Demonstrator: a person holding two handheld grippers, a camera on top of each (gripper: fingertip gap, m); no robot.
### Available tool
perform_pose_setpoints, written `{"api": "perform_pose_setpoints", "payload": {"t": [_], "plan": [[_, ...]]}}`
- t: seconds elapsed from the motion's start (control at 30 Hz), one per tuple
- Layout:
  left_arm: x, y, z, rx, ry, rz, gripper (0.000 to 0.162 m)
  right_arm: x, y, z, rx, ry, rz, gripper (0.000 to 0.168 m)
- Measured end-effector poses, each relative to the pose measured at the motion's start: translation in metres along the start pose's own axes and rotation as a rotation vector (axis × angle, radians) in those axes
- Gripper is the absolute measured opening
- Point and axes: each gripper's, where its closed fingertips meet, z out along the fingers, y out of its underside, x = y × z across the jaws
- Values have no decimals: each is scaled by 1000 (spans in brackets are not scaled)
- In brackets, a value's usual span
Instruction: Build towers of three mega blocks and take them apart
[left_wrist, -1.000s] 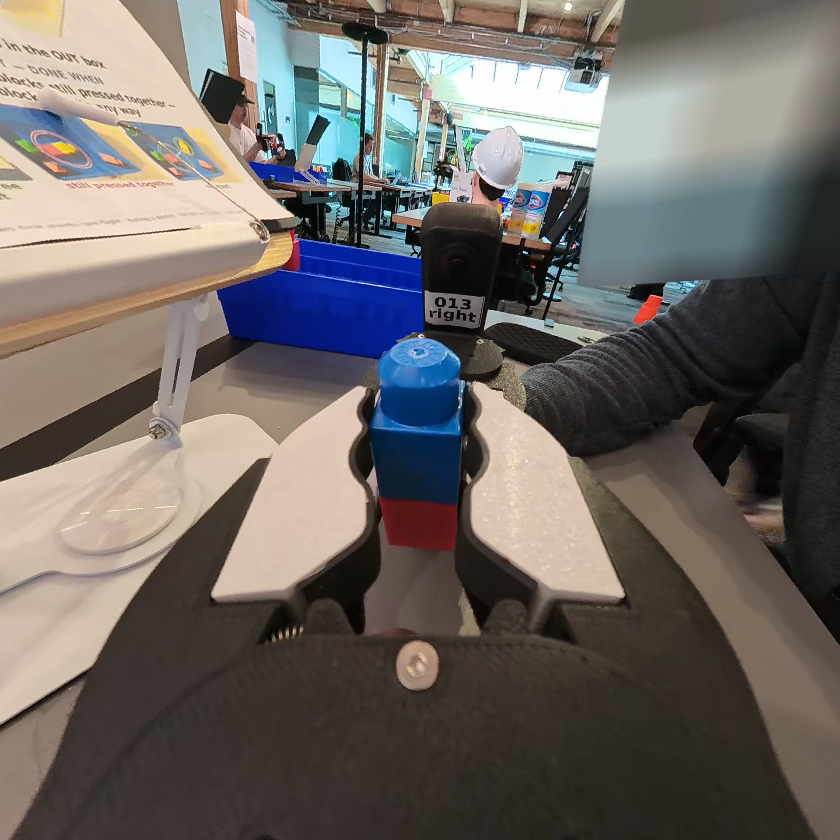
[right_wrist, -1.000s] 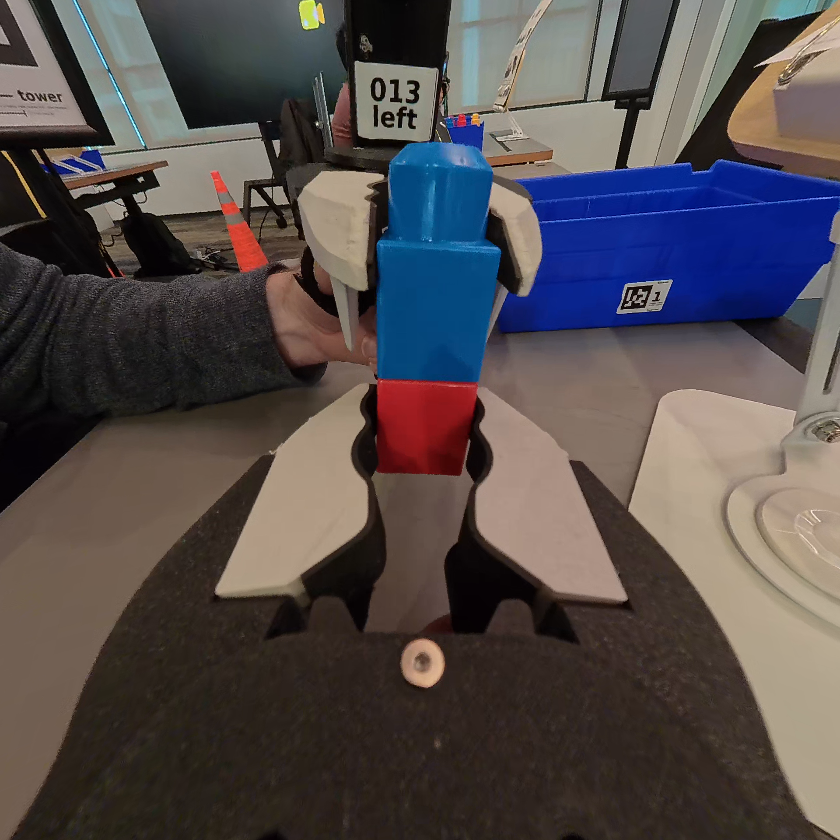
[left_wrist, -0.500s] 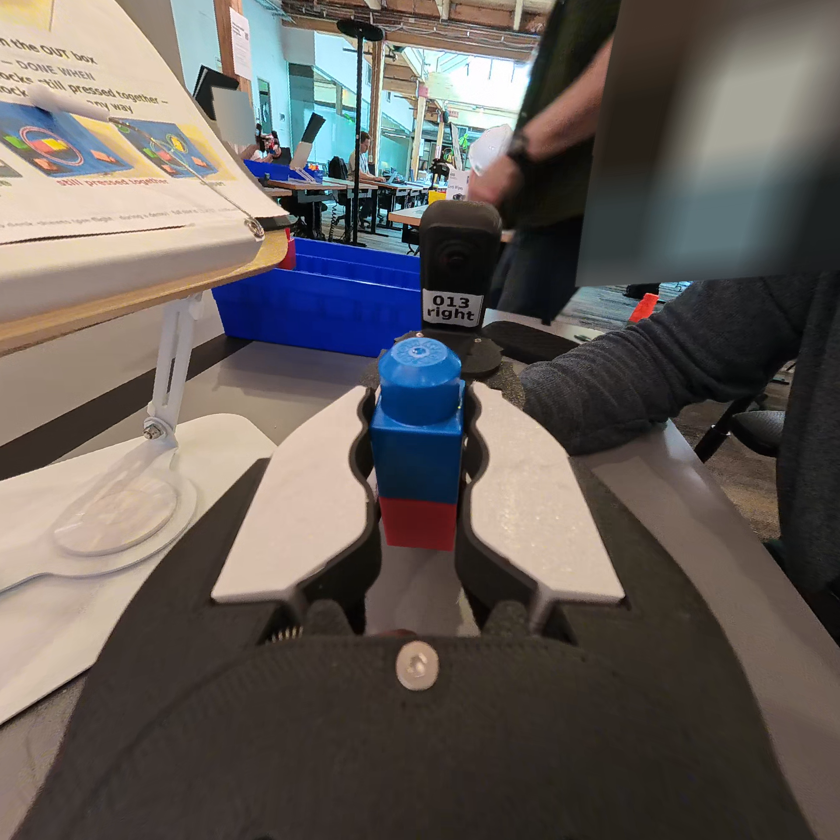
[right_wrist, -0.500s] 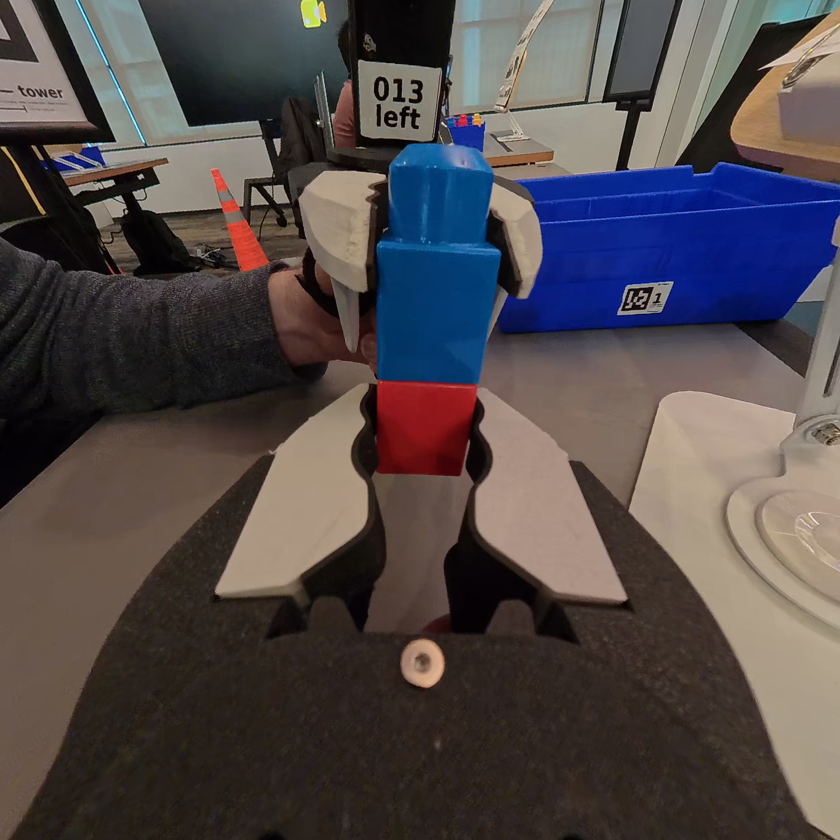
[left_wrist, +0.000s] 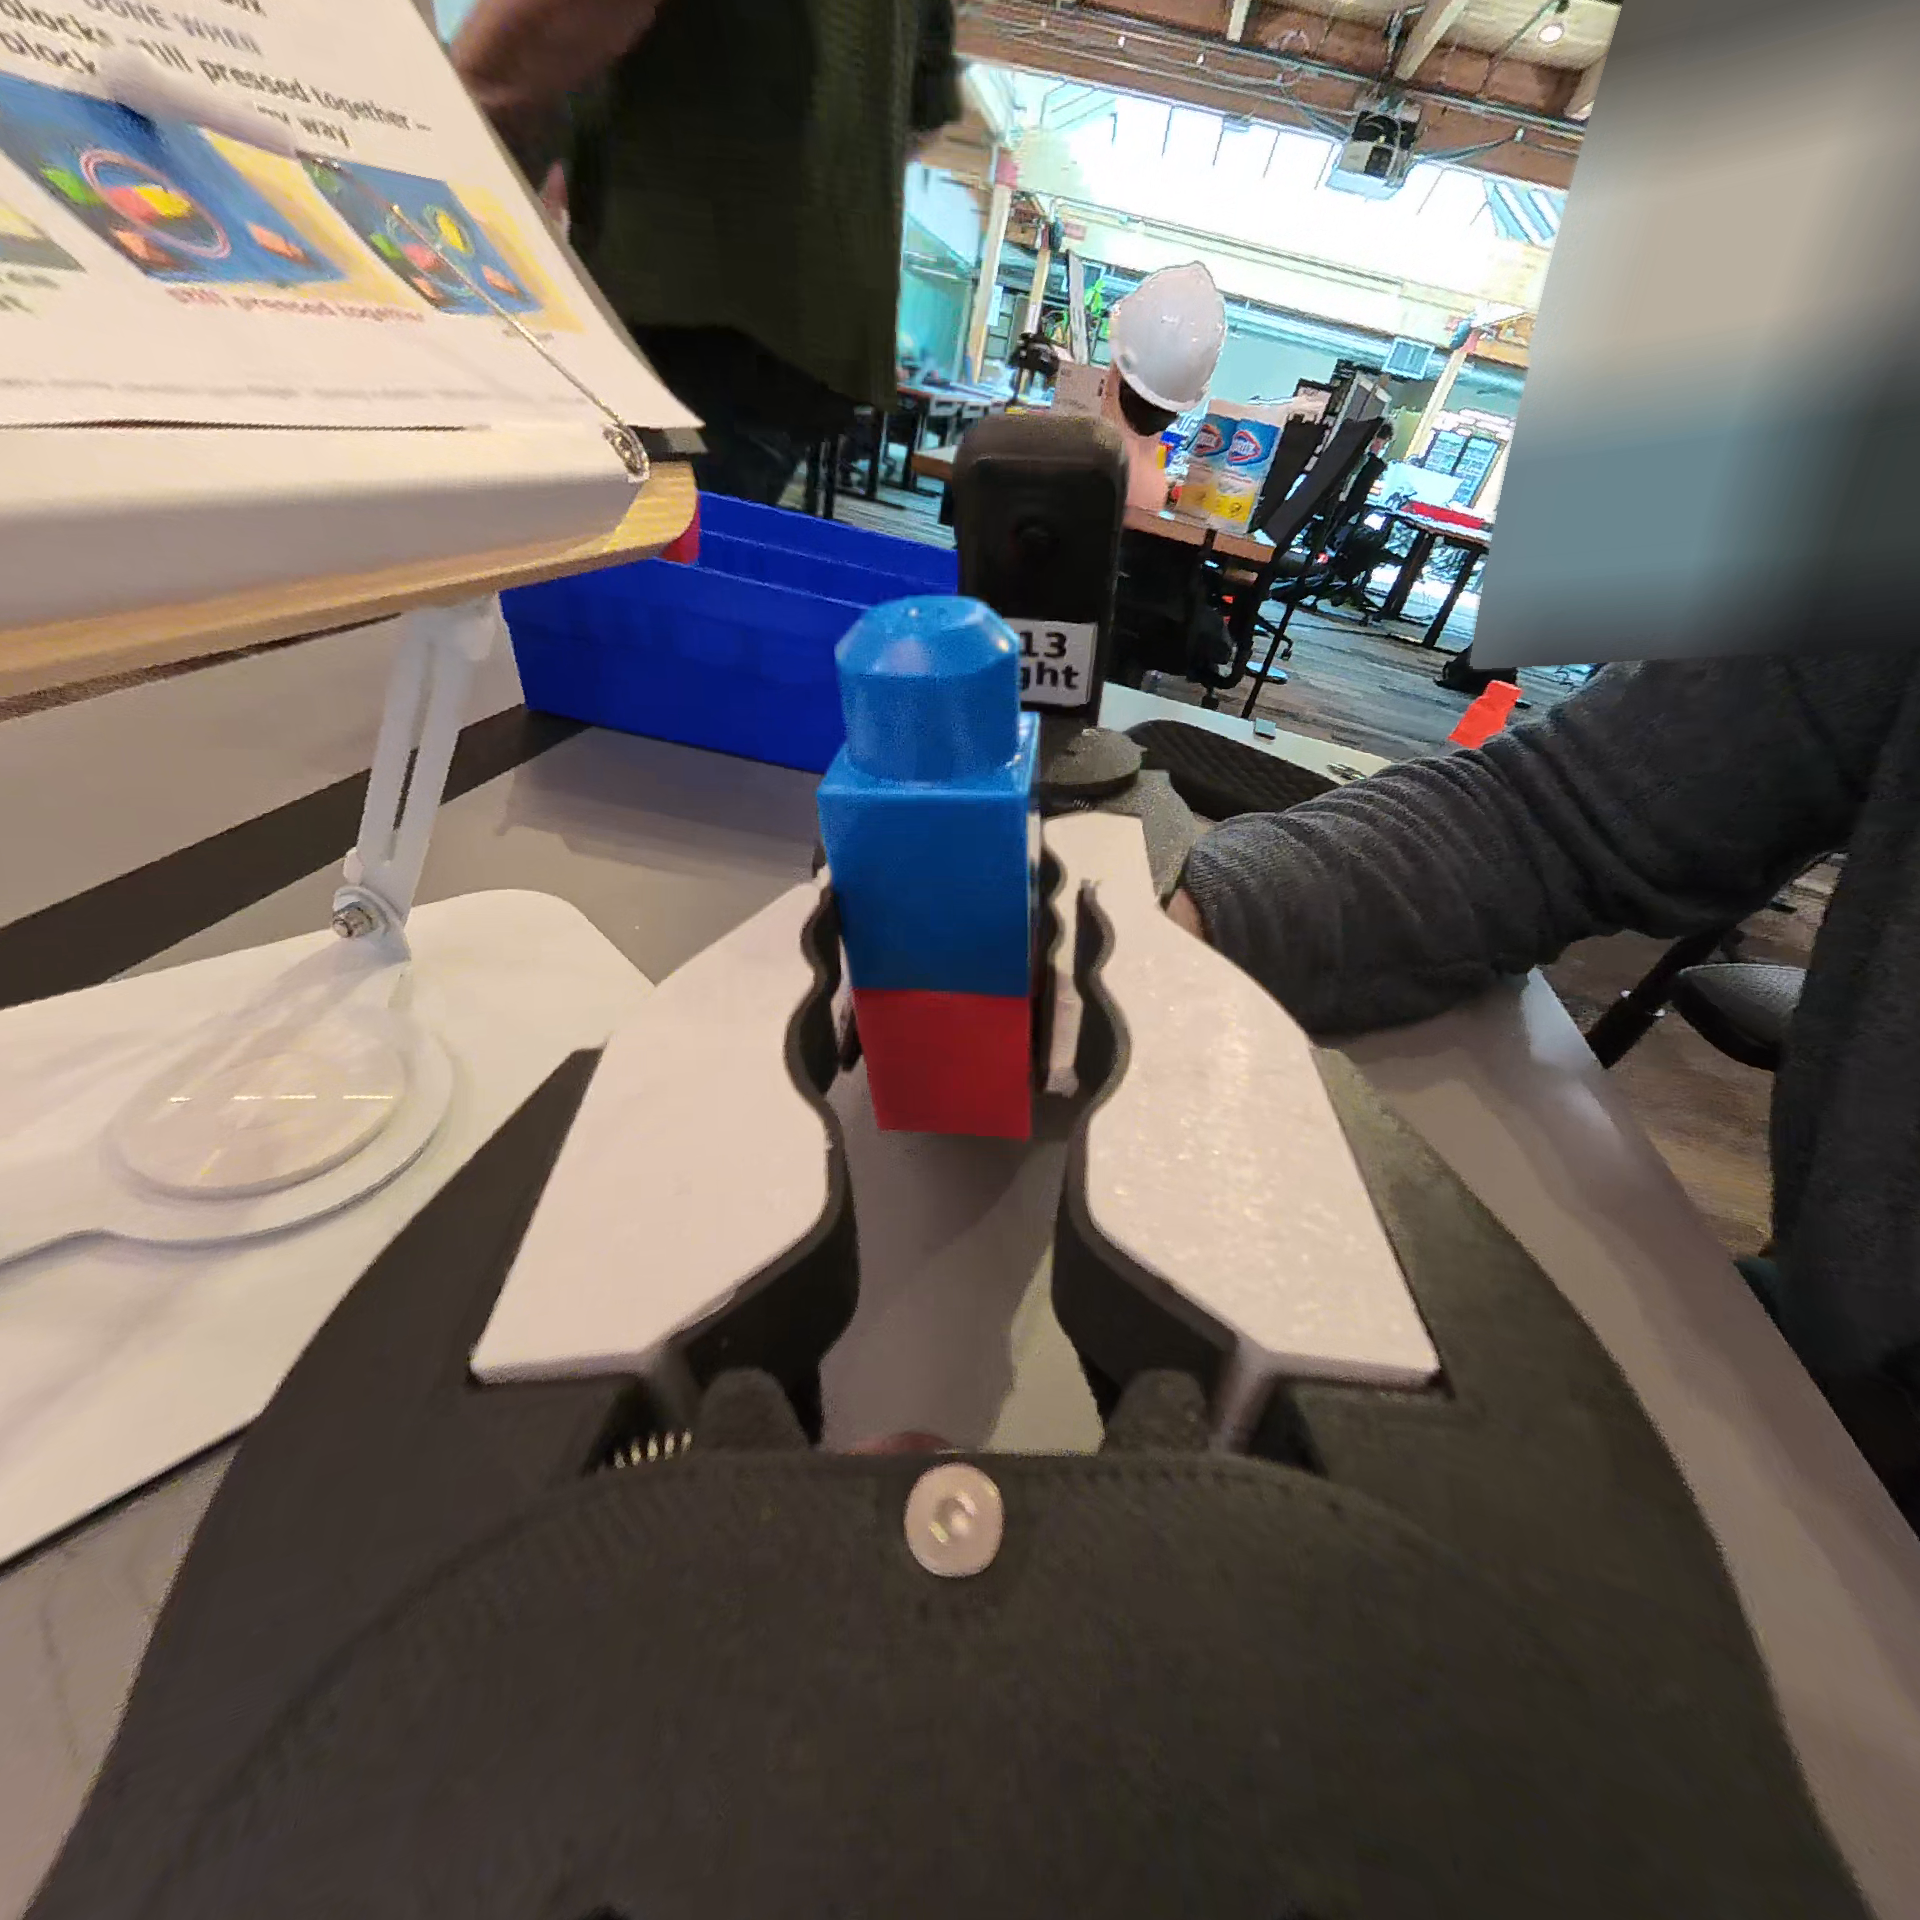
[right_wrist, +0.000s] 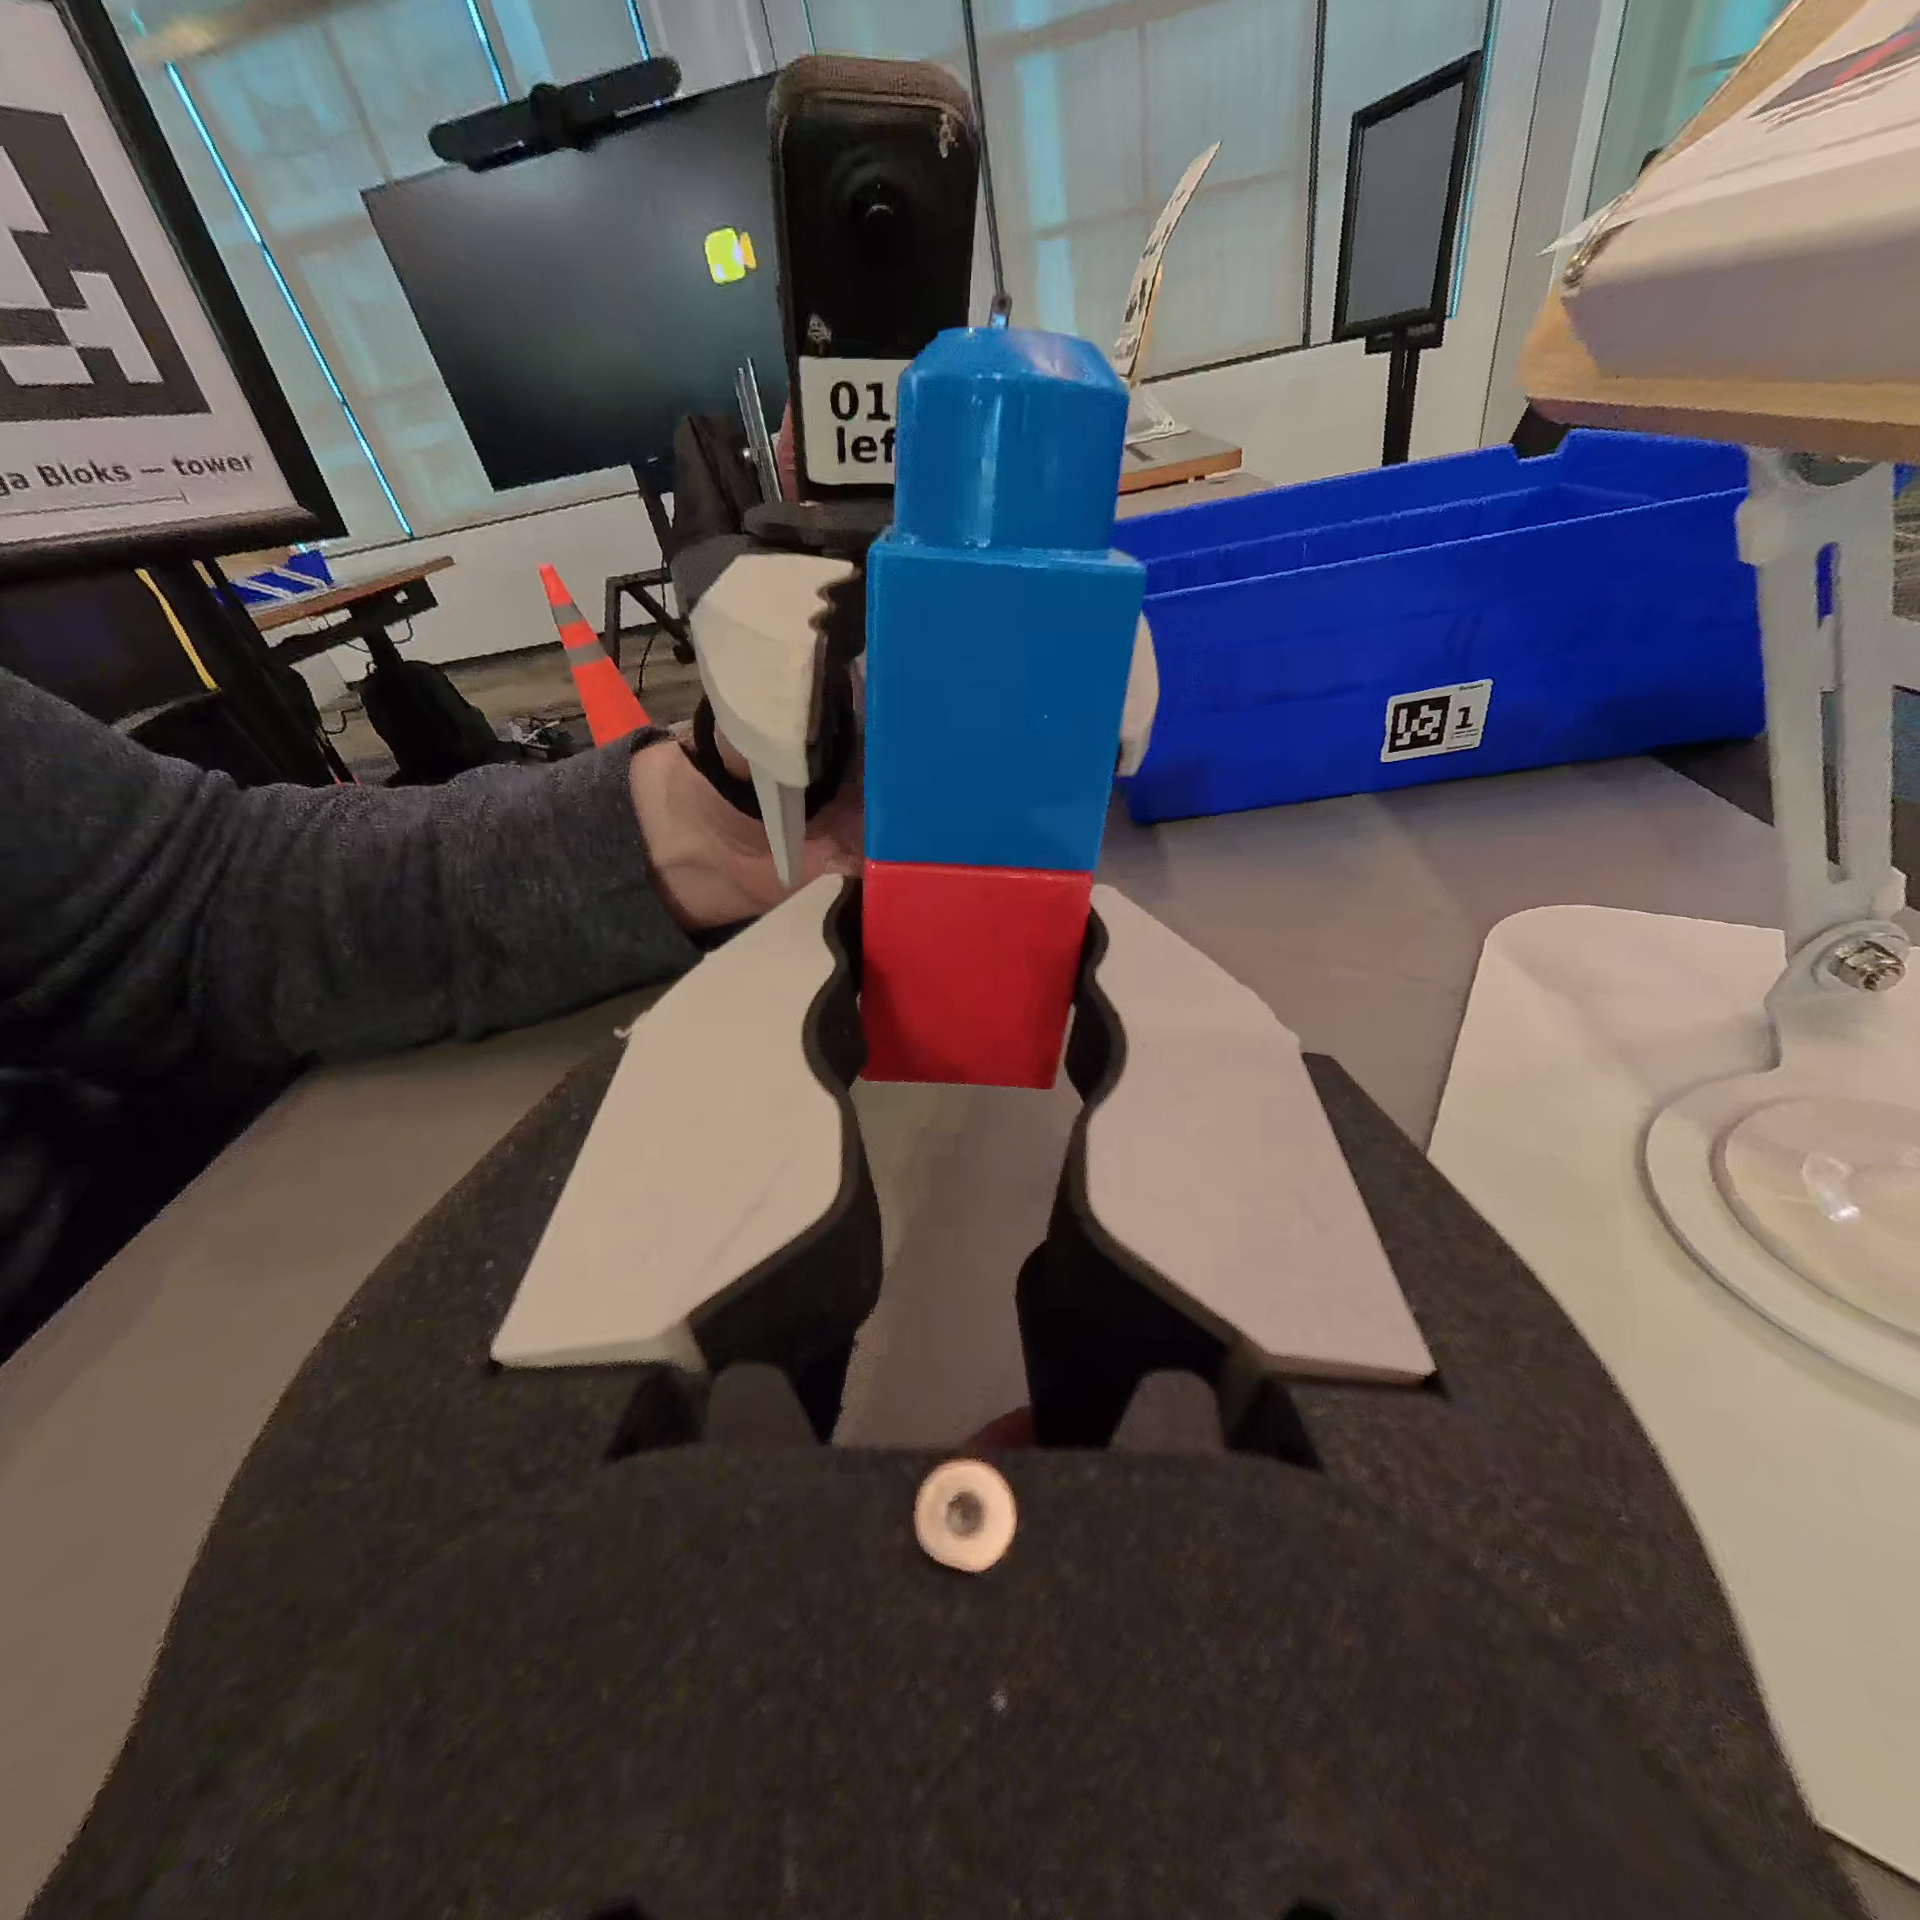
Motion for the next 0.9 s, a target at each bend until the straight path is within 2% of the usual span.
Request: {"api": "perform_pose_setpoints", "payload": {"t": [0.13,0.33,0.4,0.6,0.7,0.9], "plan": [[-1,4,3,-16,2,-16,34,-2,2,2,-13,2,-18,36],[2,2,3,-35,-15,29,34,-4,-2,0,15,-17,-17,37],[-1,4,1,-53,-34,30,35,-3,-6,-3,48,-37,14,42],[-3,9,1,-91,-24,-39,35,2,-16,-12,134,-63,83,46],[-5,20,4,-168,-50,-37,34,-2,-19,-13,164,-84,75,49],[-2,33,14,-233,-41,-61,34,0,-22,-17,192,-93,107,42]]}}
